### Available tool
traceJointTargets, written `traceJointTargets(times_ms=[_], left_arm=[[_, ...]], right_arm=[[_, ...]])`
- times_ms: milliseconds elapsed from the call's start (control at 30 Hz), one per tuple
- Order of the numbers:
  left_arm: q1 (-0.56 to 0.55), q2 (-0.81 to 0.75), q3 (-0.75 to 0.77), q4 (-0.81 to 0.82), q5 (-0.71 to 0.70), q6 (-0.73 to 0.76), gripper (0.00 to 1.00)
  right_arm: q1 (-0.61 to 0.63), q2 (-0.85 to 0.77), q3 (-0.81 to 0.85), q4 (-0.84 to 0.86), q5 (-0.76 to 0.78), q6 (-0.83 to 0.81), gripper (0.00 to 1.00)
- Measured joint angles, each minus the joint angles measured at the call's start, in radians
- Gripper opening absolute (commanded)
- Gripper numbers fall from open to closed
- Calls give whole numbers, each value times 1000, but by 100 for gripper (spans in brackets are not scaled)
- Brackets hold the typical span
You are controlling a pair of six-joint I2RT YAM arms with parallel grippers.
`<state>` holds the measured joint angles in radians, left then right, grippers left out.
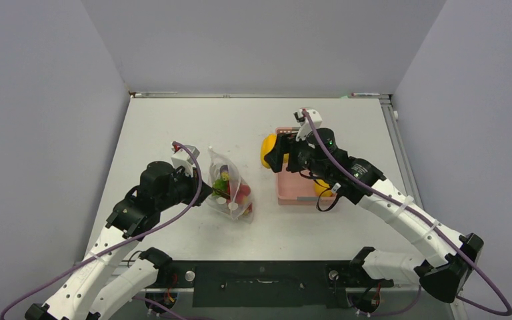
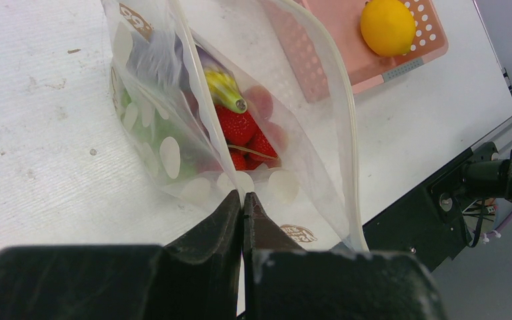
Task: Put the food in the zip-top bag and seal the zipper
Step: Place the fake vegetable in the zipper food storage bag.
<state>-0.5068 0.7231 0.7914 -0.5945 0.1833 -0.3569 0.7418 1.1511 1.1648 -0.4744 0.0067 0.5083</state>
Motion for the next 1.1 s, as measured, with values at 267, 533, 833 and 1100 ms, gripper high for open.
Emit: traceJointTargets(times_ms=[267, 533, 833, 1100], left_arm=[[0, 0, 0, 0, 0, 0, 0], [0, 0, 0, 0, 0, 0, 0], [0, 0, 0, 0, 0, 0, 0], [0, 0, 0, 0, 1, 0, 0]], right_arm=[[140, 37, 95, -6, -78, -43, 6], [244, 119, 122, -5, -86, -49, 5], [338, 210, 124, 4, -82, -48, 5], [365, 255, 129, 21, -66, -35, 5]])
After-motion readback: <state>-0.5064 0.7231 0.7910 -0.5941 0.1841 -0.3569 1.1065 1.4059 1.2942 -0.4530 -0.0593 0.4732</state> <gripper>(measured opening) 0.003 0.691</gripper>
